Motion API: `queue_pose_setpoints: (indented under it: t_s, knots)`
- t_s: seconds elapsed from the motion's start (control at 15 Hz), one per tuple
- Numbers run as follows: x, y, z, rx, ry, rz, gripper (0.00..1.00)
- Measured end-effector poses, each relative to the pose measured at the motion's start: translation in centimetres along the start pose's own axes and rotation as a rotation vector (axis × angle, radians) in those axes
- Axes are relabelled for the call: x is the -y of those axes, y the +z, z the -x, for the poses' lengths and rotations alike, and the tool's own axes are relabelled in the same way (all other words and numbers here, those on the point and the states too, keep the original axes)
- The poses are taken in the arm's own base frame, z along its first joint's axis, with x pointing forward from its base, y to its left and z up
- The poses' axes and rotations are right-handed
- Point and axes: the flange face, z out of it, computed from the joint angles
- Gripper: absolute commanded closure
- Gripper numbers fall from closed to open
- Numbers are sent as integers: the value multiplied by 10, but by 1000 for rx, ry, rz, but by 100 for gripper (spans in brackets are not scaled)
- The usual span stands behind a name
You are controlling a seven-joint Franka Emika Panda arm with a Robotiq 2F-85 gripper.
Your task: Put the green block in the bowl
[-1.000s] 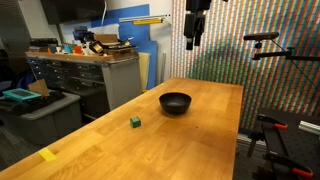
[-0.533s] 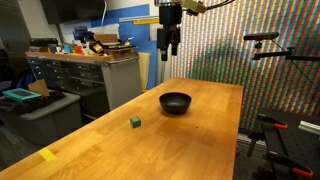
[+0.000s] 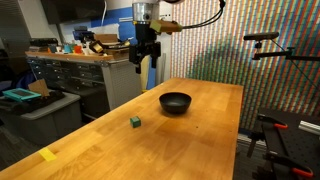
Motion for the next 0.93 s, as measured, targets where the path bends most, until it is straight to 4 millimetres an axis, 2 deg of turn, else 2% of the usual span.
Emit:
queue_pose_setpoints:
  t_s: [0.47,0.93]
  knots:
    - [5,46,-42,-12,267,-3,0]
    - [37,95,-54,18,367,-9,0]
